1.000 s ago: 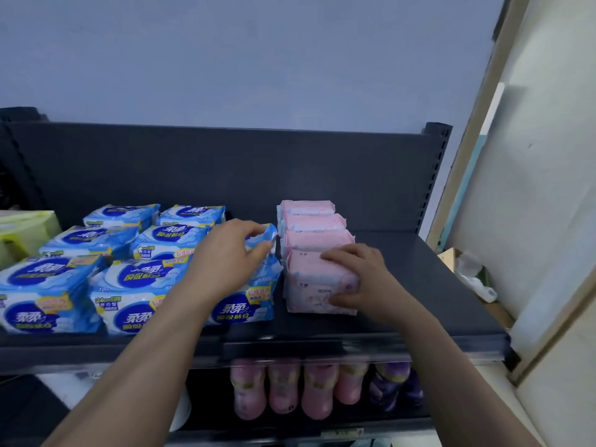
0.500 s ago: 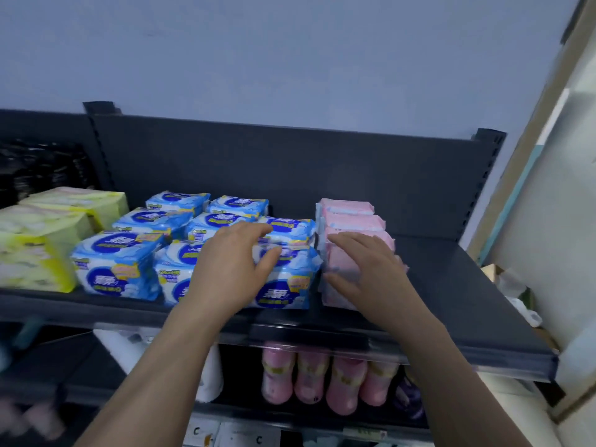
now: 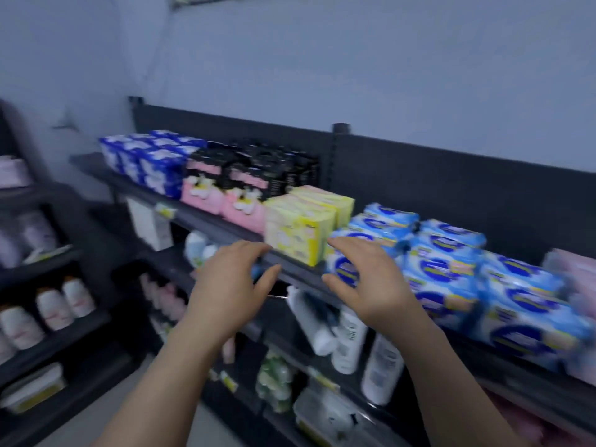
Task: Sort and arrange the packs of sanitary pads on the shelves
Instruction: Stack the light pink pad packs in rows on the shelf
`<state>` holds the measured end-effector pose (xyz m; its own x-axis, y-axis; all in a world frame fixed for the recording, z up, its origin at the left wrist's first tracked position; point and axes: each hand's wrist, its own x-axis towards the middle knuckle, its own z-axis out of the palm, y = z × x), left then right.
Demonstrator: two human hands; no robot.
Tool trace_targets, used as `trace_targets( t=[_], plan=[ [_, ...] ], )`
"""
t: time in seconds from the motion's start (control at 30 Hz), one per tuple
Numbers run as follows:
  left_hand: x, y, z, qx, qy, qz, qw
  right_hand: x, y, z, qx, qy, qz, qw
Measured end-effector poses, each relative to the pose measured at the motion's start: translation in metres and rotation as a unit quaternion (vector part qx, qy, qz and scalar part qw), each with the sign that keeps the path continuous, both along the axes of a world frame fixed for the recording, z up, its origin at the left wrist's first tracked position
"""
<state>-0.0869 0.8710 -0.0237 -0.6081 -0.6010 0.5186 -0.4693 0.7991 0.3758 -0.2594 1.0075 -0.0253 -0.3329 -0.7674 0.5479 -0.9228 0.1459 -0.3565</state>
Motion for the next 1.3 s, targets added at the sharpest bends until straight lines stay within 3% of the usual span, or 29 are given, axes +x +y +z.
trace_targets(
  t=[0.33,0.57,0.87,1.3],
  plan=[
    [0.209,-0.129,-0.001,0.004,-0.015,0.186,0.983,0.162,-0.186,-0.005,0.014,-0.001,0.156,0.988],
    [0.295,-0.191,-0.003,0.043,-0.004,0.276,0.960,0.234,-0.286,-0.014,0.023,-0.005,0.239,0.971],
    [0.333,-0.293,-0.016,0.049,-0.027,0.355,0.933,0.268,-0.430,-0.021,0.046,0.004,0.312,0.949],
    [0.322,-0.506,-0.008,0.041,0.020,0.451,0.892,0.258,-0.683,-0.005,0.038,0.034,0.371,0.927]
  ],
)
